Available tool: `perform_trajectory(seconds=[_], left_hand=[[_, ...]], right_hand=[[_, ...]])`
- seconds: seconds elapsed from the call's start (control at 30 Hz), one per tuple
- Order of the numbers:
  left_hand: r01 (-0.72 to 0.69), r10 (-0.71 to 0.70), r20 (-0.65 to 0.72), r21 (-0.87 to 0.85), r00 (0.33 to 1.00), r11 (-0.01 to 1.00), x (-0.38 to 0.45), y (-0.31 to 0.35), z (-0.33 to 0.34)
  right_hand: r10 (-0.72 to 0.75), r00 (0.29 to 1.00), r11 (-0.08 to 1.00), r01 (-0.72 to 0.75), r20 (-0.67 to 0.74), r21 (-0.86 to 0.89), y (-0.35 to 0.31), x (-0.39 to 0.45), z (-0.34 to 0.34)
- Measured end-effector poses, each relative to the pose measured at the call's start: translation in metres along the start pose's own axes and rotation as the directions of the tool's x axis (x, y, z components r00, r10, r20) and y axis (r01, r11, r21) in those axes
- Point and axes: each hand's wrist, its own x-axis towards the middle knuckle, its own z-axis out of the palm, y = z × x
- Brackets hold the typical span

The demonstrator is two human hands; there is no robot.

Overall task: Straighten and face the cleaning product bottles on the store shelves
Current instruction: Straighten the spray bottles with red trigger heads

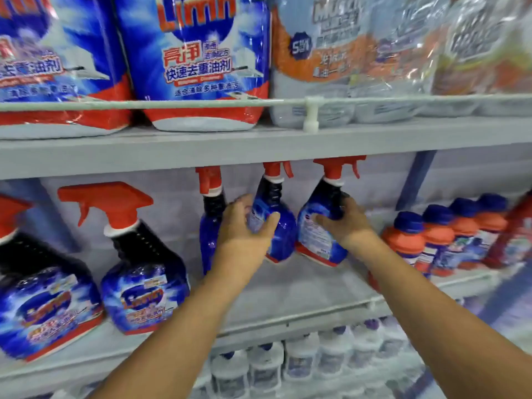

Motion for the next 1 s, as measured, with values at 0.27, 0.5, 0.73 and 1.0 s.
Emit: perform_trajectory(seconds=[0.27, 0.5, 0.73, 1.0], left_hand=[[0.117, -0.120, 0.006, 0.157, 0.993, 0.981, 0.071, -0.005, 0.061], [0.080, -0.090, 0.055, 0.171, 0.994, 0.982, 0.076, -0.007, 0.053], [0.122, -0.129, 0.170, 0.052, 0.977, 0.991, 0.034, -0.006, 0.029], [0.212, -0.185, 0.326, -0.047, 0.927, 0.976, 0.006, -0.006, 0.004]], right_hand=[[-0.139, 0.988, 0.894, 0.095, -0.068, -0.438, 0.023, -0.020, 0.000], [0.007, 1.000, 1.000, -0.006, 0.024, -0.022, 0.015, -0.035, -0.028], [-0.148, 0.904, 0.984, 0.092, 0.401, 0.155, -0.005, -0.001, -0.049], [-0.231, 0.965, 0.937, 0.255, 0.125, -0.238, -0.011, -0.032, -0.057]])
